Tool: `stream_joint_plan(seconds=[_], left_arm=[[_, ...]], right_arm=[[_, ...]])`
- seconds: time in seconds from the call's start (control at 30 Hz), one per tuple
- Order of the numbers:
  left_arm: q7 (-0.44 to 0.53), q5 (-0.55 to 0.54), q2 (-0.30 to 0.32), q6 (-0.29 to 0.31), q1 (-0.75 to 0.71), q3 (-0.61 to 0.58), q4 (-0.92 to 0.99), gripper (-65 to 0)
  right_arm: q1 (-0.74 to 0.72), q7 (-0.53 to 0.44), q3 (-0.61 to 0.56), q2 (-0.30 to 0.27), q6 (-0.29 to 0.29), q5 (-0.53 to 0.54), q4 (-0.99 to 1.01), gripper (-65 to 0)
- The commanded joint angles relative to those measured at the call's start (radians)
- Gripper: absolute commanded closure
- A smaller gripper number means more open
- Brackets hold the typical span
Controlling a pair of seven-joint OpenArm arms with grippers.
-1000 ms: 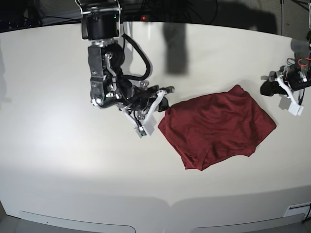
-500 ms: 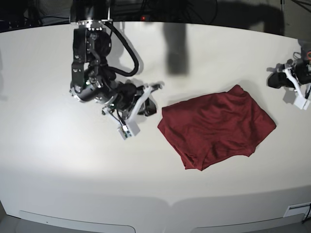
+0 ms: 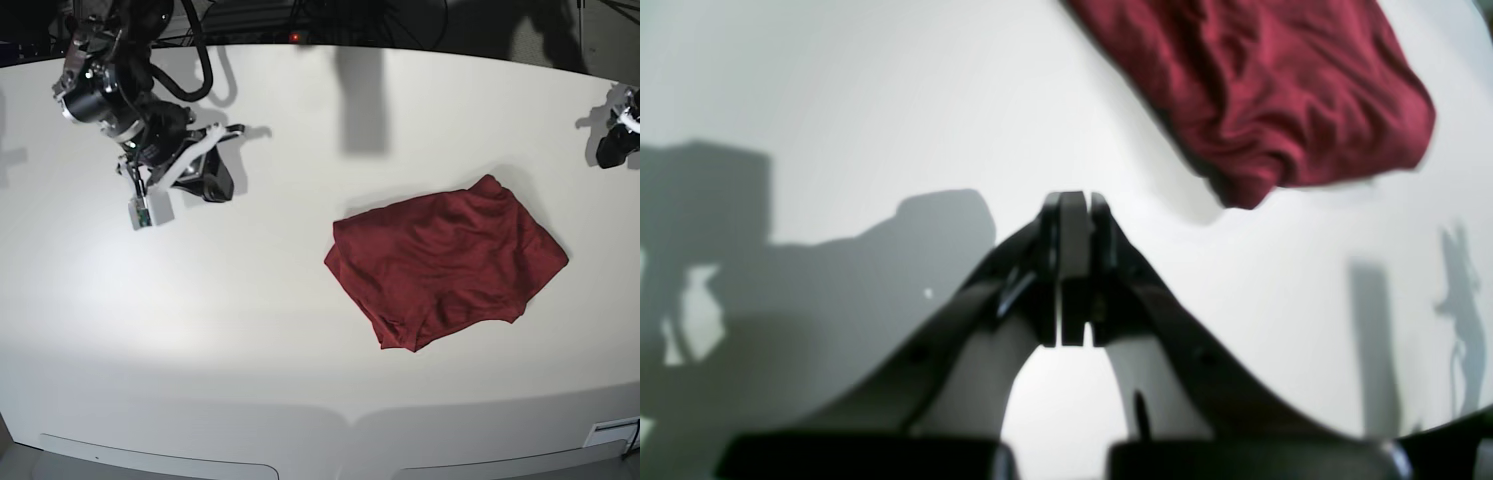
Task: Fold the T-shirt properly
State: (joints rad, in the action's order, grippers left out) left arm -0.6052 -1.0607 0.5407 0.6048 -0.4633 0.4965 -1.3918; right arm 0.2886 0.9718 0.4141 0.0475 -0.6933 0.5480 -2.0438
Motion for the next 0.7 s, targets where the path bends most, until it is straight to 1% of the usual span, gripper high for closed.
stream_joint_plan(seconds=[0.0, 0.1, 0.13, 0.2, 0.23, 0.33, 0.4, 0.5, 0.67], left_arm=[[0.014, 0.006, 0.002, 0.013, -0.024, 0.041, -0.028, 0.0], [0.016, 0.067, -0.057, 0.014, -0.105, 0.127, -0.050, 0.0], [0.016, 0.075, -0.079, 0.028, -0.130, 0.152, -0.051, 0.0], [0.016, 0.077, -0.122, 0.085, -0.180, 0.197, -0.050, 0.0], [0.015, 0.077, -0.145, 0.093, -0.204, 0.216, -0.051, 0.0], [0.012, 0.085, -0.196, 0.093, -0.270, 0.256, -0.050, 0.0], [0.013, 0.121, -0.224, 0.093, -0.306, 0.266, -0.050, 0.0], [0.011, 0.176, -0.261, 0.093, -0.348, 0.268, -0.050, 0.0], [0.011, 0.278, -0.307, 0.093, -0.402, 0.268, -0.050, 0.0]], right_arm=[[0.014, 0.000, 0.021, -0.003, -0.005, 0.034, -0.029, 0.0], [0.071, 0.080, 0.079, -0.003, -0.005, 0.090, -0.063, 0.0], [0.093, 0.105, 0.097, -0.003, -0.005, 0.109, -0.076, 0.0], [0.145, 0.140, 0.134, -0.002, -0.005, 0.143, -0.099, 0.0], [0.174, 0.145, 0.151, 0.001, -0.005, 0.152, -0.113, 0.0], [0.269, 0.149, 0.203, 0.018, -0.005, 0.186, -0.151, 0.0], [0.332, 0.164, 0.231, 0.027, -0.005, 0.217, -0.159, 0.0], [0.428, 0.177, 0.258, 0.027, -0.005, 0.247, -0.159, 0.0], [0.579, 0.173, 0.262, 0.027, -0.005, 0.247, -0.159, 0.0]])
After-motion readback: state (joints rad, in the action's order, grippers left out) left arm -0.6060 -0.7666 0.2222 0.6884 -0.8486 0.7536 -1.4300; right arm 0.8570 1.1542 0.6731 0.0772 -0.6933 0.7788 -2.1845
